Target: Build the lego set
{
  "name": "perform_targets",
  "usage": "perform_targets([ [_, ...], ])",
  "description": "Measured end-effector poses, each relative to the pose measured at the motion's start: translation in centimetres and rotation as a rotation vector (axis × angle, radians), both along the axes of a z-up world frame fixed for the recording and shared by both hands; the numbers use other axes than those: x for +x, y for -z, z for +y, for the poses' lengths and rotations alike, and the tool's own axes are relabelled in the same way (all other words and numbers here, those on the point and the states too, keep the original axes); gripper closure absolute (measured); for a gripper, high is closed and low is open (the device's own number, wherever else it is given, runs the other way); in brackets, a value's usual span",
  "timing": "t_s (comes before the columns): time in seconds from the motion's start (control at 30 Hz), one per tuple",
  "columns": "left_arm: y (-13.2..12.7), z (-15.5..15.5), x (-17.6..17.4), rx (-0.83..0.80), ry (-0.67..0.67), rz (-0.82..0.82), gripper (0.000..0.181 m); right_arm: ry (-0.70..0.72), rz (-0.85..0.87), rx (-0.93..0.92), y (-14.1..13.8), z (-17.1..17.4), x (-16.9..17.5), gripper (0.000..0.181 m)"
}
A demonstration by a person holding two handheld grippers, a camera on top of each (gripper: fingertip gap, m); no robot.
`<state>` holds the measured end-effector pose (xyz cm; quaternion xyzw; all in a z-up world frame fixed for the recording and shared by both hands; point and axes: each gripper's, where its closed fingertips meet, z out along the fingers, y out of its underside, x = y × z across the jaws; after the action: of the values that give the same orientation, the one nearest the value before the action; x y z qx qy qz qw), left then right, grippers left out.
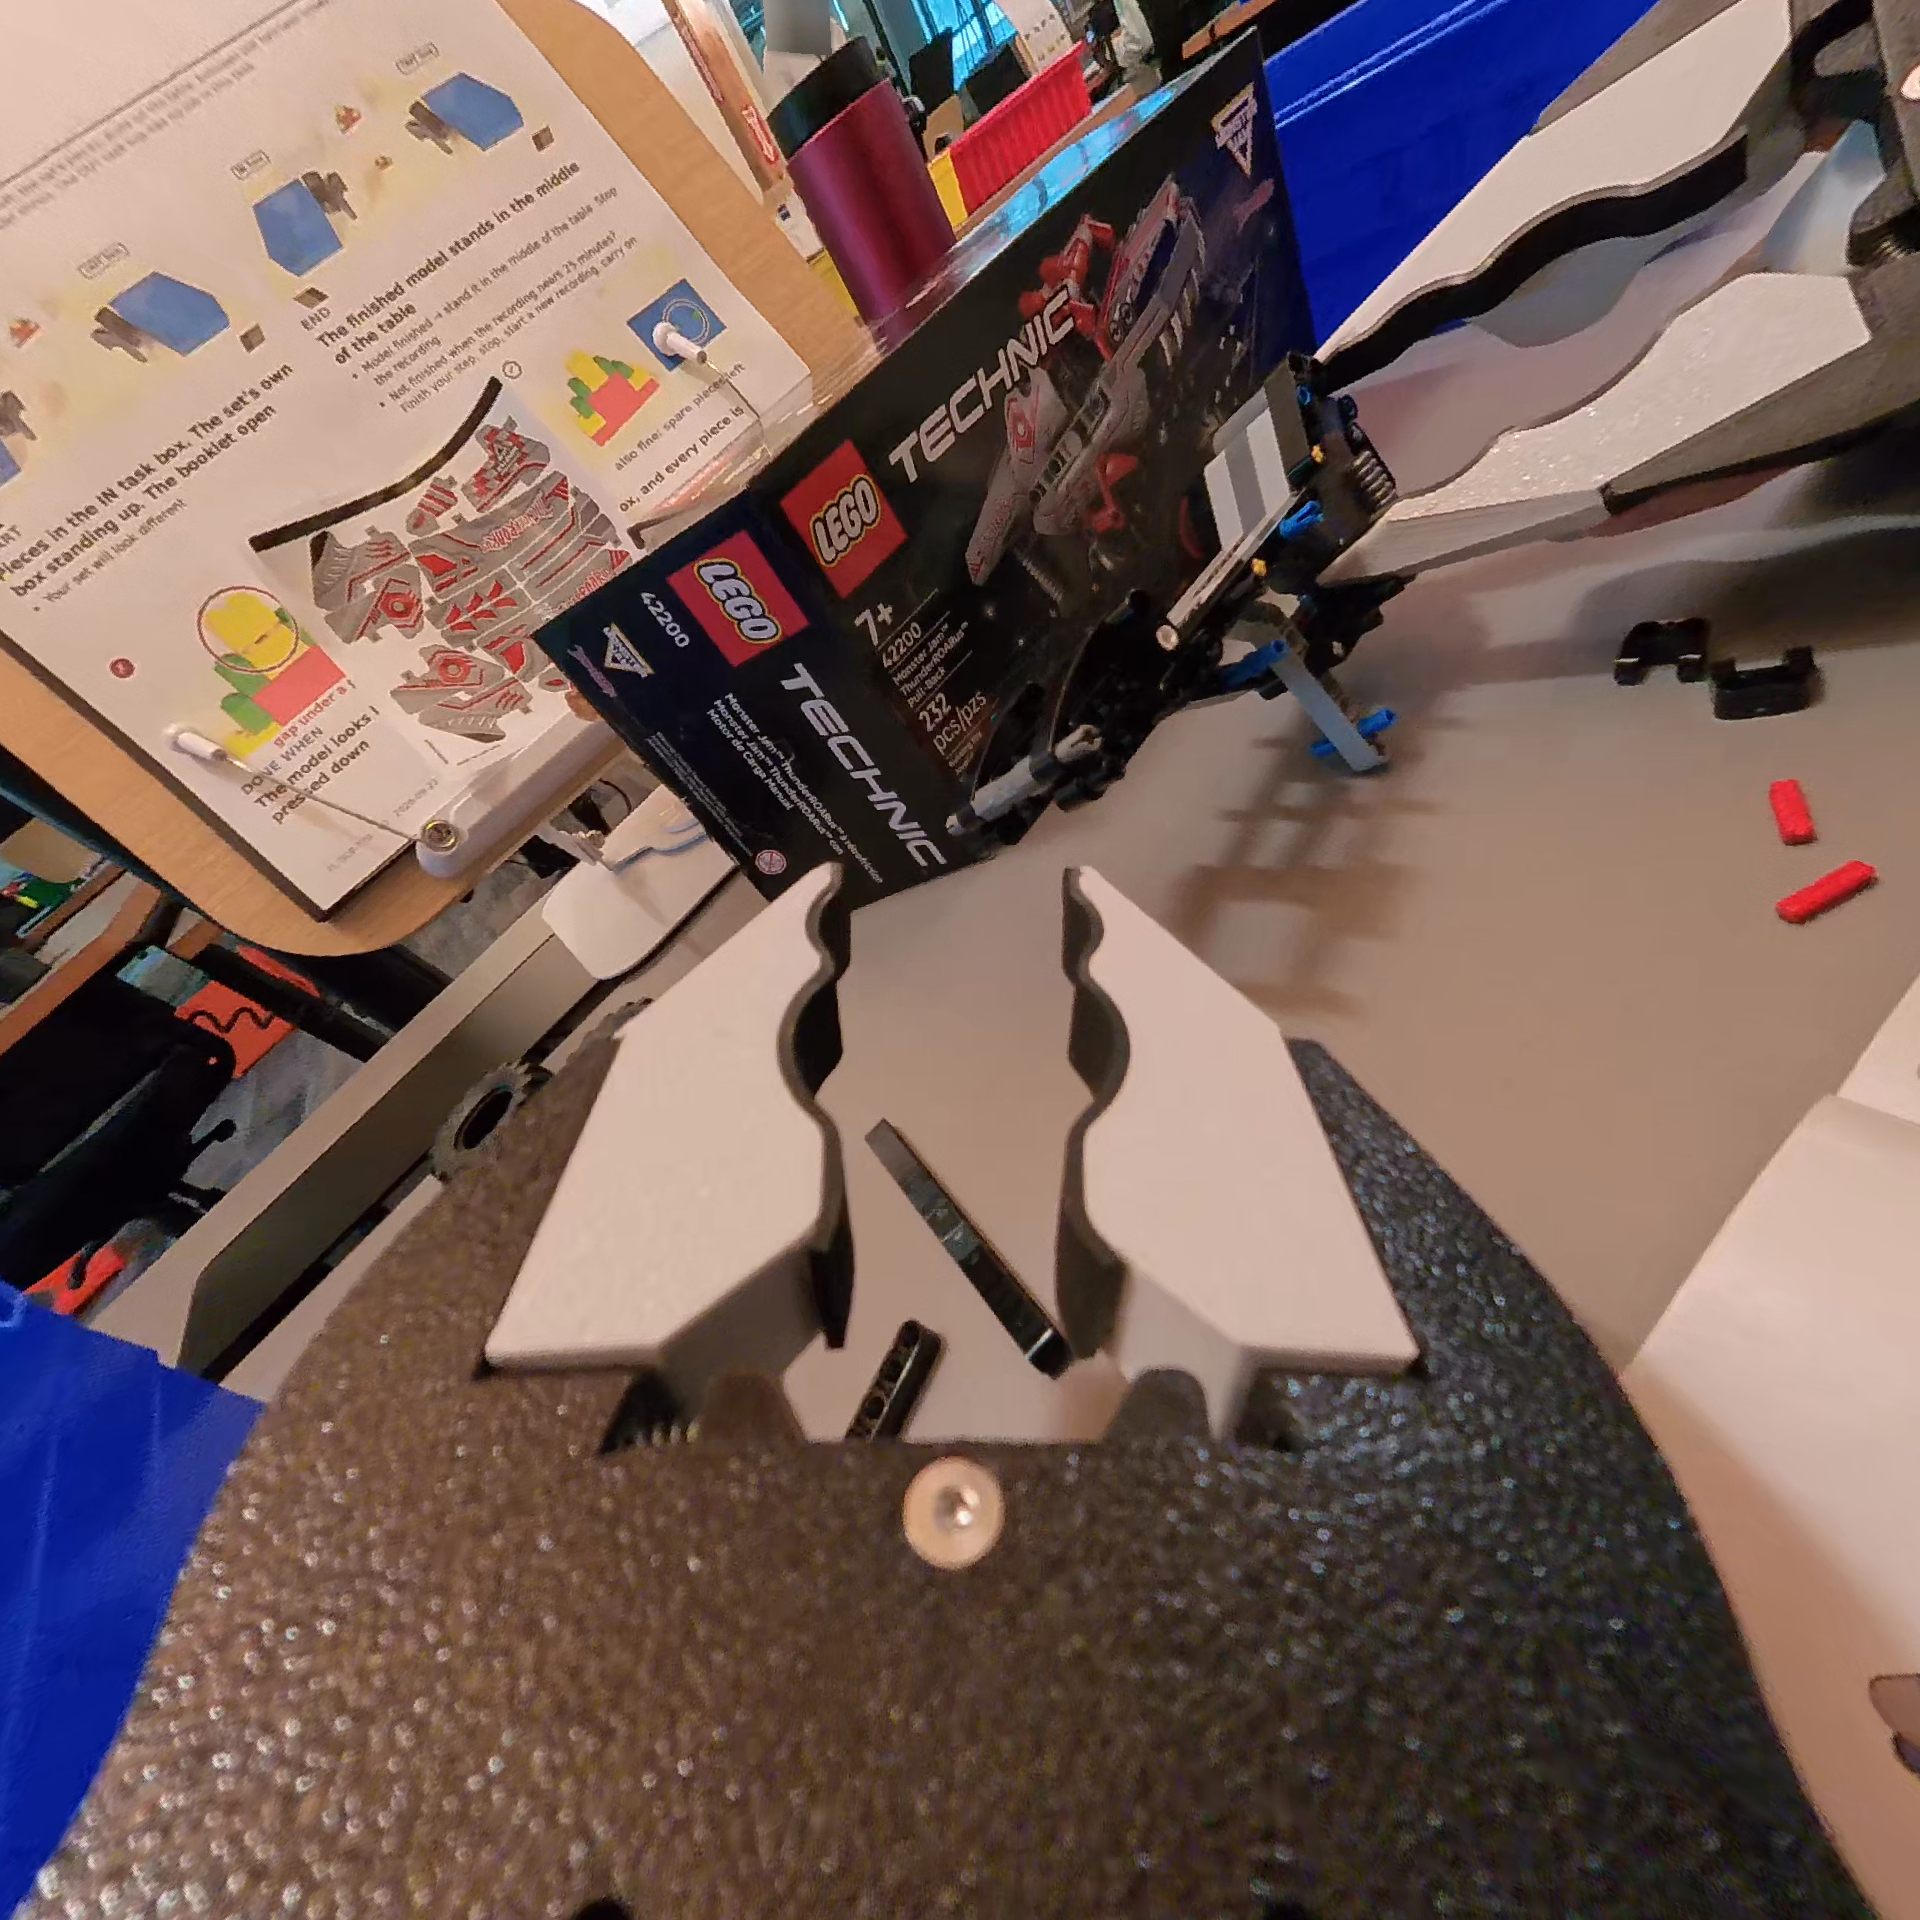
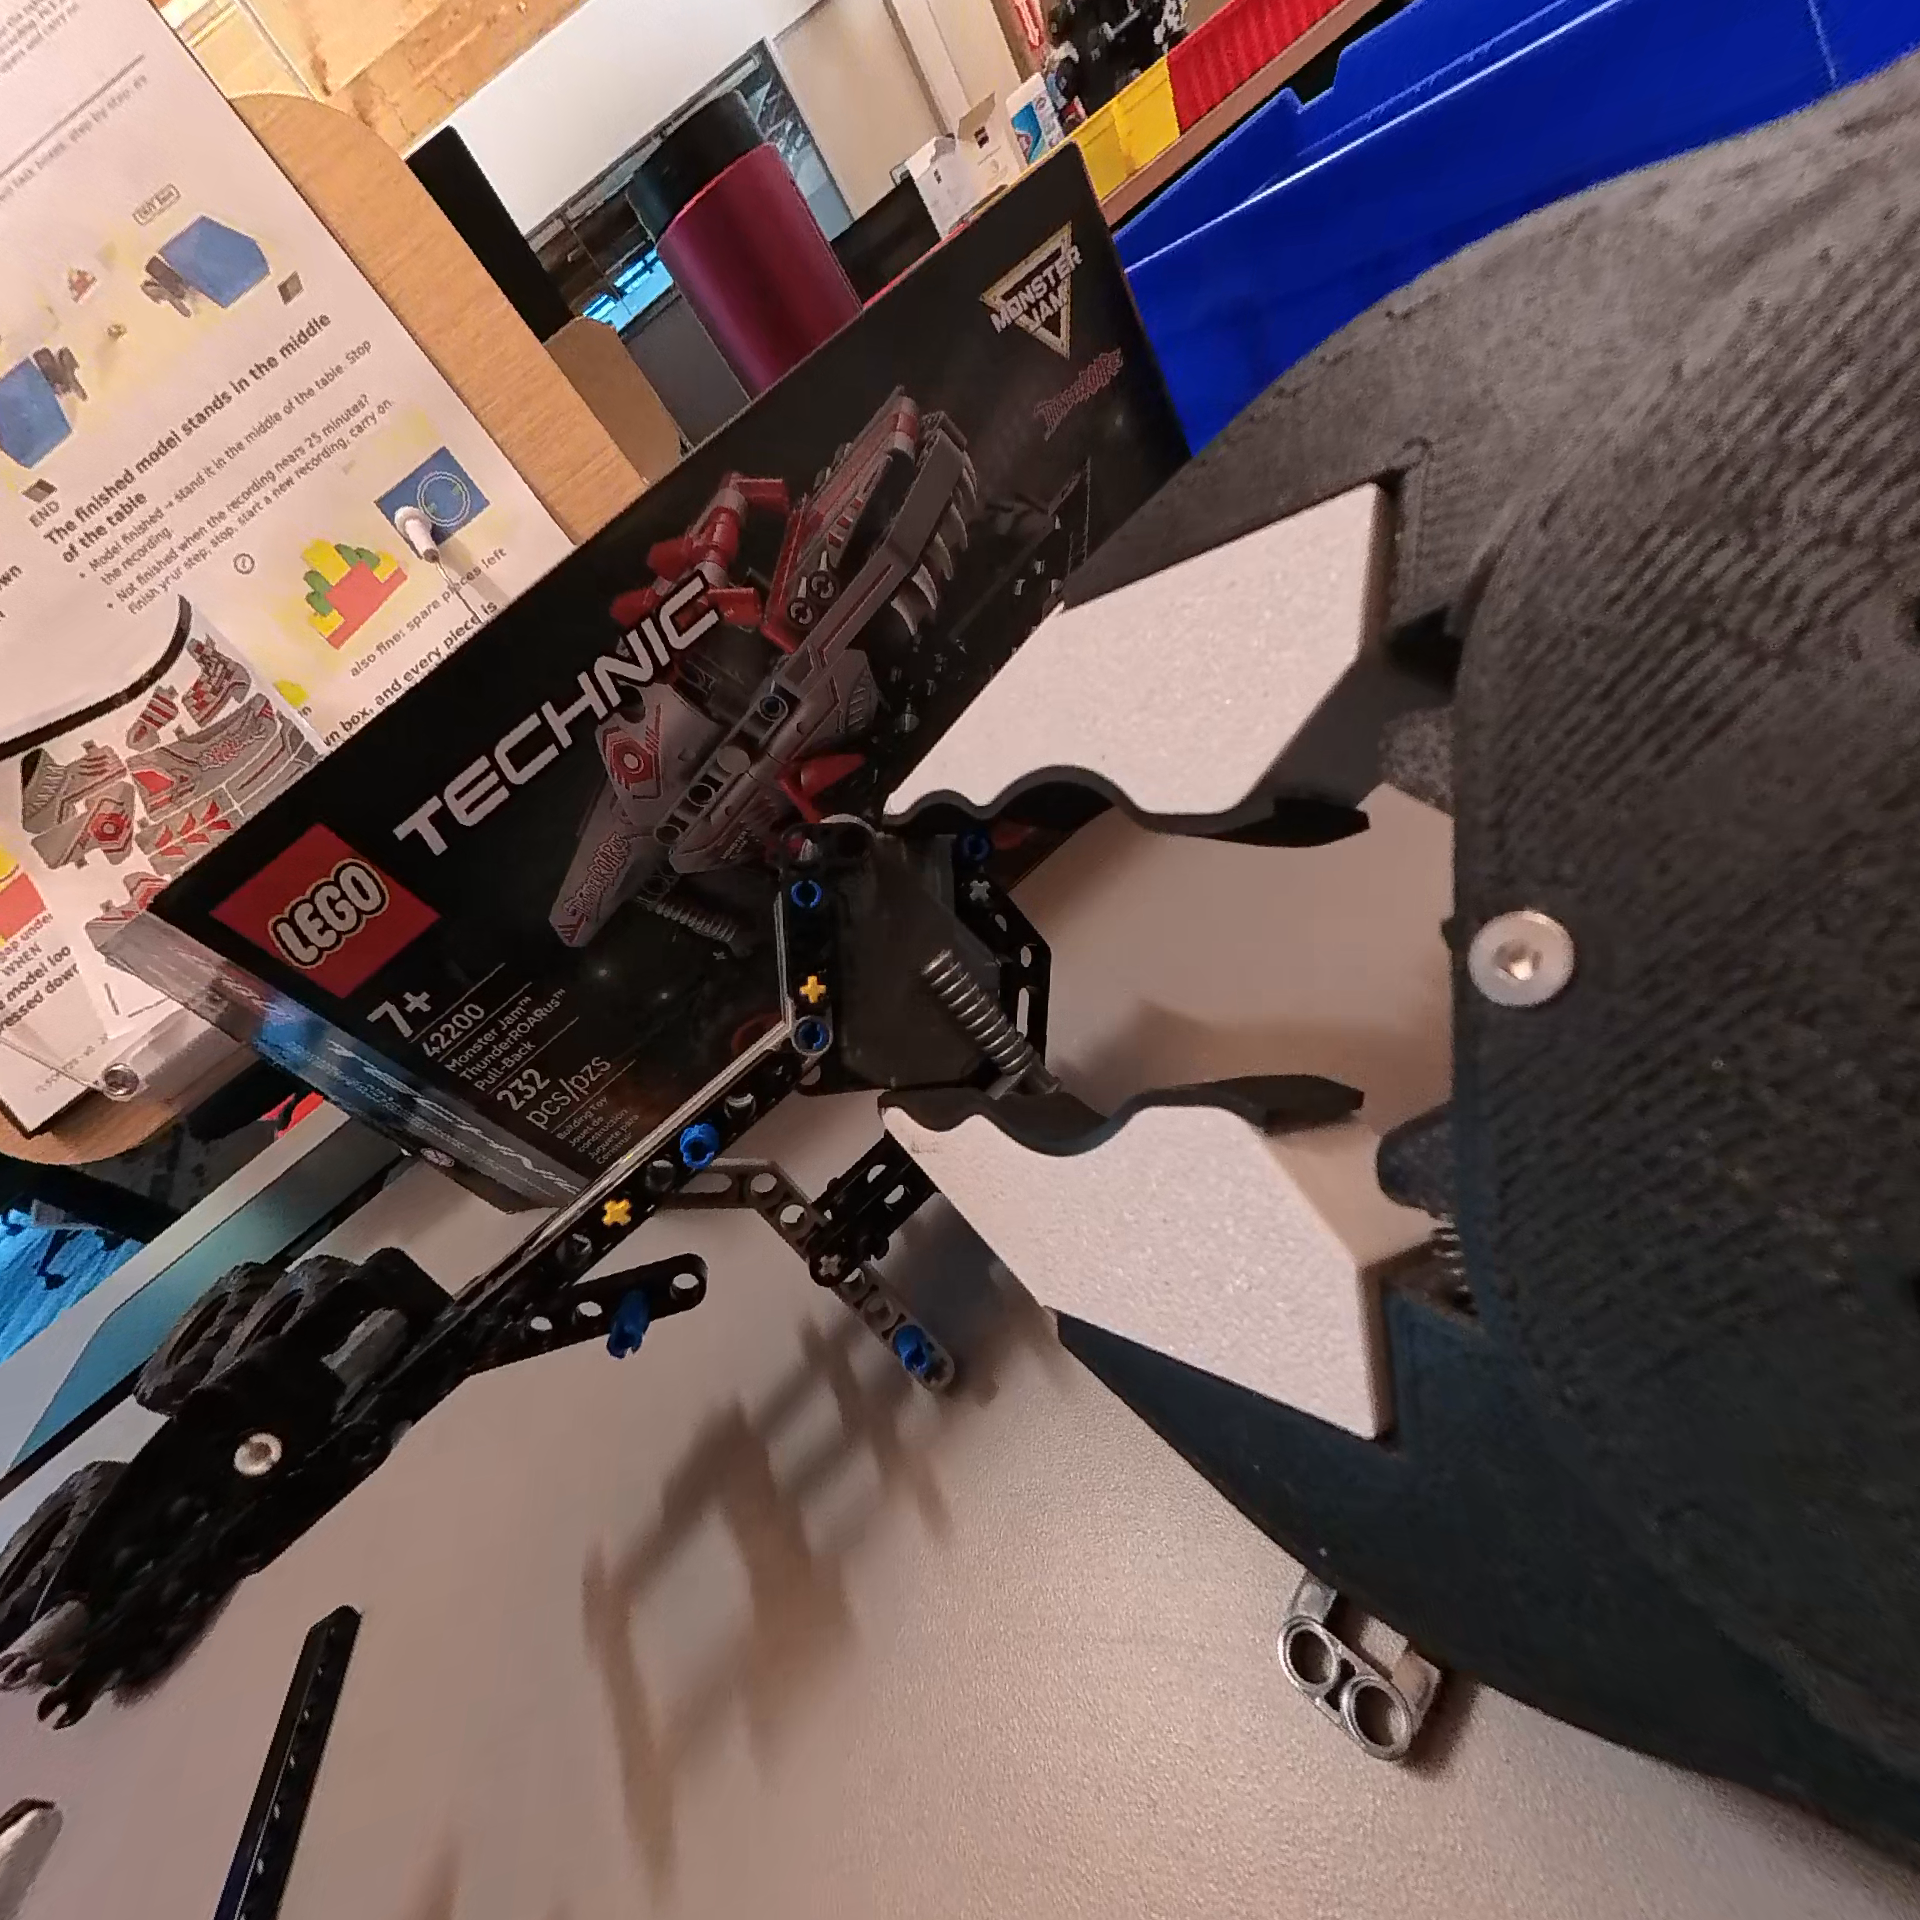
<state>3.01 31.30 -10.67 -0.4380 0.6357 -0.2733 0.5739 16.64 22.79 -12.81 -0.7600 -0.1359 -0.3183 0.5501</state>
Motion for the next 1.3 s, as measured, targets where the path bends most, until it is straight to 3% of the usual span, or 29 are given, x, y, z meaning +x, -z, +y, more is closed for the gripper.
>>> perform_targets([
  [1.3, -0.25, 0.48, -0.08, 0.019, -0.025, -0.019, 0.147, 0.004, -0.005, 0.001, 0.03, -0.02, 0.08, 0.135],
])
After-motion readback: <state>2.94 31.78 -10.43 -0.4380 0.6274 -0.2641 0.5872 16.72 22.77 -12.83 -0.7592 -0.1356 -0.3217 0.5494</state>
